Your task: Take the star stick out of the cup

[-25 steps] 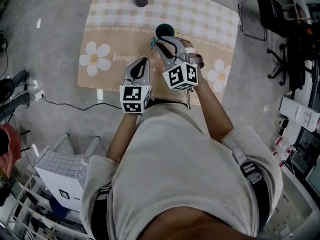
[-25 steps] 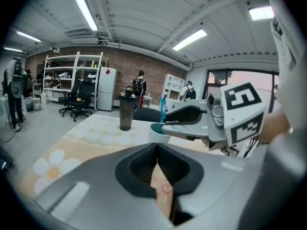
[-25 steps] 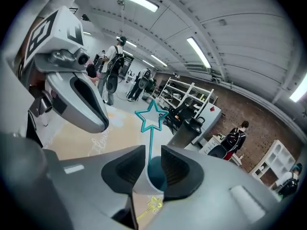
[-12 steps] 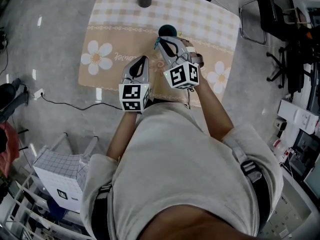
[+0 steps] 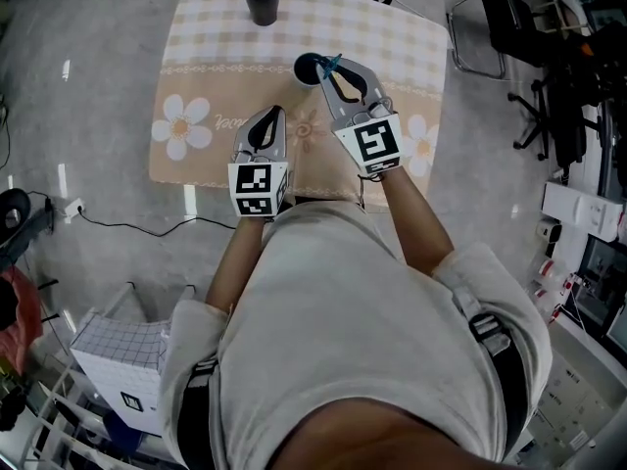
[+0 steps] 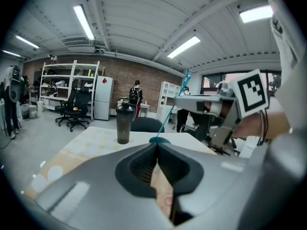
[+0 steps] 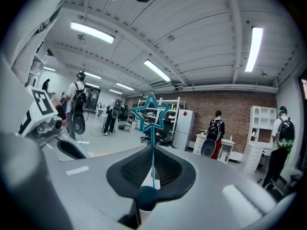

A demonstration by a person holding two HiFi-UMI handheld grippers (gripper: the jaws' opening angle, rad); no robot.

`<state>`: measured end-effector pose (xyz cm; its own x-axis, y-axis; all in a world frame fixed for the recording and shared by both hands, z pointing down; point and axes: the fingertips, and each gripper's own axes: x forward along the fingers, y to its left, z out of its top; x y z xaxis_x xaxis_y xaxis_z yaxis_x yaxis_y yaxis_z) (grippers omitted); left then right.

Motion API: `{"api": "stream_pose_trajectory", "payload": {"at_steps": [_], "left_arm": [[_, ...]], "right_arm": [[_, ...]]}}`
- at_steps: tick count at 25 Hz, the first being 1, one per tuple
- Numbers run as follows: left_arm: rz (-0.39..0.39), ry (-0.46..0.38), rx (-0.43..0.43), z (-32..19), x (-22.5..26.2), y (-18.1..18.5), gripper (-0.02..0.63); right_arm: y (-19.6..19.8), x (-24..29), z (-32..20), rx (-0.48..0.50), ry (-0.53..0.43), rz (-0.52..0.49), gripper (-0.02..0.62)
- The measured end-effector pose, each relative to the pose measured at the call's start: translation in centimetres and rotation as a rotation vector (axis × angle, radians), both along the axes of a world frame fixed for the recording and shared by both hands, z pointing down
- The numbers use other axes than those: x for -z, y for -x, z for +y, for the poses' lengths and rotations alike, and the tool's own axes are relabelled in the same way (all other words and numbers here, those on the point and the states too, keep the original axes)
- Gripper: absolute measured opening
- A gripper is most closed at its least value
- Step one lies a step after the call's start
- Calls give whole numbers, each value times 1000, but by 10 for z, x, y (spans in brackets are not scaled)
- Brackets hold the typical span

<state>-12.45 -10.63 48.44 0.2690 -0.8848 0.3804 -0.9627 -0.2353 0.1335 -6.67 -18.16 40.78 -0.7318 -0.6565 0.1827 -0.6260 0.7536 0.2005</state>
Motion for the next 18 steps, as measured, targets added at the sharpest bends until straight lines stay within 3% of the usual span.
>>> {"api": "stream_pose_trajectory", "payload": {"at_steps": [5,9,12,18], "left_arm": [[-8,-28,-30,-2,10,-4,3],[-14,-55,-82,-7,18,-18,3],[-9,-66,-148,-12,19,-37,3],[4,-54,-292,-12,12,-90,3]], "right_arm": [[-32,53,1,-71,29,-217,14],[-60,77,1,-116,66,-279,14],[-84,78,4,-162,121,-289,14],[-136,44,27,-281,243,-196,14]]}}
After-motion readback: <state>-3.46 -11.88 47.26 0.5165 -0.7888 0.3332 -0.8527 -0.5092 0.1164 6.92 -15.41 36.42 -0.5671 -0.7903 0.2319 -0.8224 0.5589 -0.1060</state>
